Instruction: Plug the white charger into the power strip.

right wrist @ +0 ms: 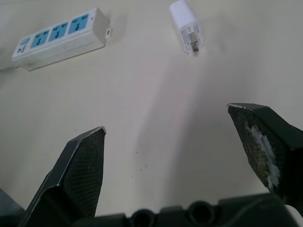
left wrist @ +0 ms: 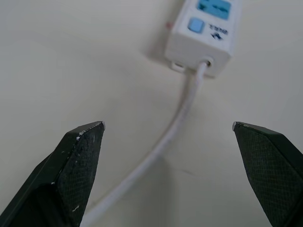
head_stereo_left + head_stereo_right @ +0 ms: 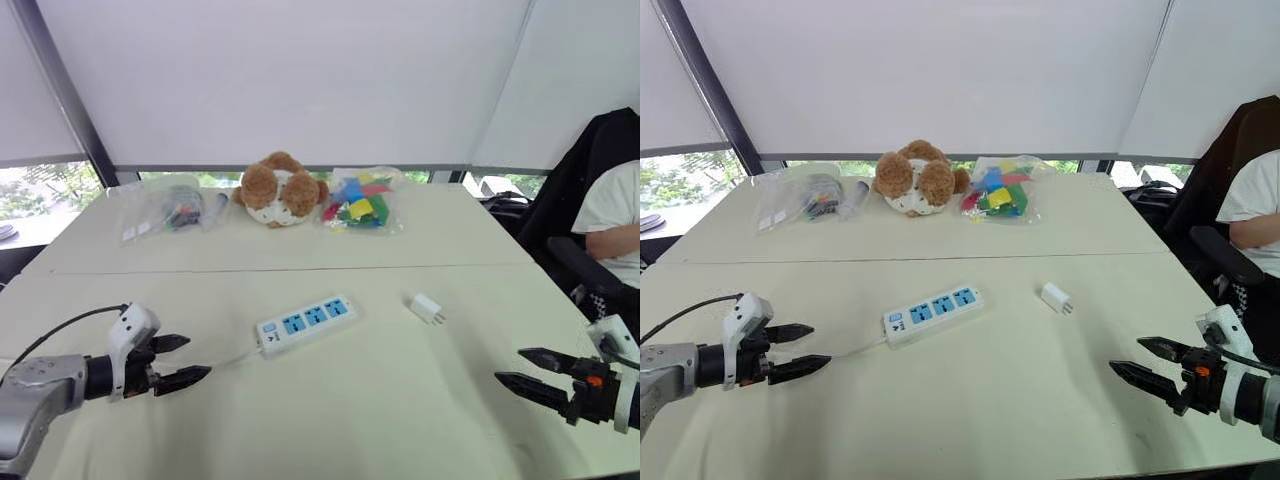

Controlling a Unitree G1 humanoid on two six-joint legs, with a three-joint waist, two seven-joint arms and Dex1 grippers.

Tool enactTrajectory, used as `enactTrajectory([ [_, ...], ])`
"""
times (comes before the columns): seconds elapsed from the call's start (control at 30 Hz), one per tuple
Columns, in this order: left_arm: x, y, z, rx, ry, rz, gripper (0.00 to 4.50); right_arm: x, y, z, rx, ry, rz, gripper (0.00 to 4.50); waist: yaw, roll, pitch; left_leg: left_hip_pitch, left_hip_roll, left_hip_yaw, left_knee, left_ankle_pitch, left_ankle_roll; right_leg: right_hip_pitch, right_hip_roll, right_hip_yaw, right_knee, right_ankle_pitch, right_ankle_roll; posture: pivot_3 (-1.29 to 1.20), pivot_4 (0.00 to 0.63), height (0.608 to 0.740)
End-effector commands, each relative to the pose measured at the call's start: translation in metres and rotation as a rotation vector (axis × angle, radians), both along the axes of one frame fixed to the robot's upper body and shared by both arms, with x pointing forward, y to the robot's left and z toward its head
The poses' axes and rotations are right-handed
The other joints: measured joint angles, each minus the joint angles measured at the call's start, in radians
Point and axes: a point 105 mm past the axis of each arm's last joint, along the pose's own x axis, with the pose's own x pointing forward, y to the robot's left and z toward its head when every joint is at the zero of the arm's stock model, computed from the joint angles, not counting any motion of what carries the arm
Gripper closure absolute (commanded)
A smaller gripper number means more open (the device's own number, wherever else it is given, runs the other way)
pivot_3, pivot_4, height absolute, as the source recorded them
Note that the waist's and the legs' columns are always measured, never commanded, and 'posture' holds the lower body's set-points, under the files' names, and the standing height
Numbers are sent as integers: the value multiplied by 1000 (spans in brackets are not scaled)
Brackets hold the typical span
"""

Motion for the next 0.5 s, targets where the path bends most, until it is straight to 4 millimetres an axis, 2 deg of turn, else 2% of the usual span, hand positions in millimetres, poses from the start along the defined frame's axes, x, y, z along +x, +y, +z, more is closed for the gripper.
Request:
enactTrajectory([
  [0.03,4,-3,4,-1,-43,-1,27,2,4,9,-20,-44,14,0,-1,0,0,-1,0,0,0,0,0,0,0,0,0,0,0,0,150,739],
  [0.2,8,-6,4,-15,-62,12,27,9,5,10,-32,-59,3,0,-4,-1,0,-3,0,0,0,0,0,-3,1,0,1,0,1,0,150,739],
  [0.33,9,-7,6,-27,-59,21,27,17,0,2,-82,-22,-31,0,-3,-1,0,-2,0,0,0,0,0,-2,1,0,1,0,1,0,150,739],
  [0.5,15,2,12,-35,-69,72,27,24,4,-1,-72,-17,-37,0,-1,-1,0,-3,0,0,1,0,0,-3,1,0,1,0,1,0,150,739],
])
